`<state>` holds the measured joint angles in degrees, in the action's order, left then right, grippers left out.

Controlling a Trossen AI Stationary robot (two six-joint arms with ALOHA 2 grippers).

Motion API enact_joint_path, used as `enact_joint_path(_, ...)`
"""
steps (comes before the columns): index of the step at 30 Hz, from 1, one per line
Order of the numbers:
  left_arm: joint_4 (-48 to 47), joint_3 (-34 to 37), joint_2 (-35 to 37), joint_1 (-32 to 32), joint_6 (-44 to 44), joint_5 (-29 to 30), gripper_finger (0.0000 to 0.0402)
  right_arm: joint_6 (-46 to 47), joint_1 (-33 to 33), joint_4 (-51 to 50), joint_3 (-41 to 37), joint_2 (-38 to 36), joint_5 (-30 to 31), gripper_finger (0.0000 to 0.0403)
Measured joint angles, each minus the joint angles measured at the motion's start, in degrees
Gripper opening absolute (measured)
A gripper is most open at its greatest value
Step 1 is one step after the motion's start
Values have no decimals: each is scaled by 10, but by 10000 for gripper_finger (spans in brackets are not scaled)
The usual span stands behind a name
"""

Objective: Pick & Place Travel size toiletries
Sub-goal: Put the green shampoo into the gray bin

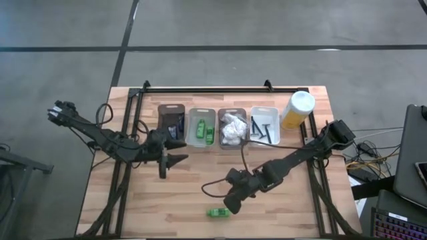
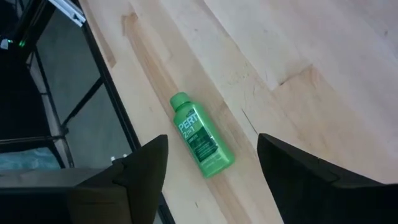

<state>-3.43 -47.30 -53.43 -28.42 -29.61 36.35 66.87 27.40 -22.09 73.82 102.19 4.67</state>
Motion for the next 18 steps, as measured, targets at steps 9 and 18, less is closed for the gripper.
enact_joint_path(9,0,0,0,2,-37,68,236,4,-10,0,0,0,13,230)
enact_joint_path(18,0,0,0,2,-64,86,236,2,-10,2,0,0,29,251)
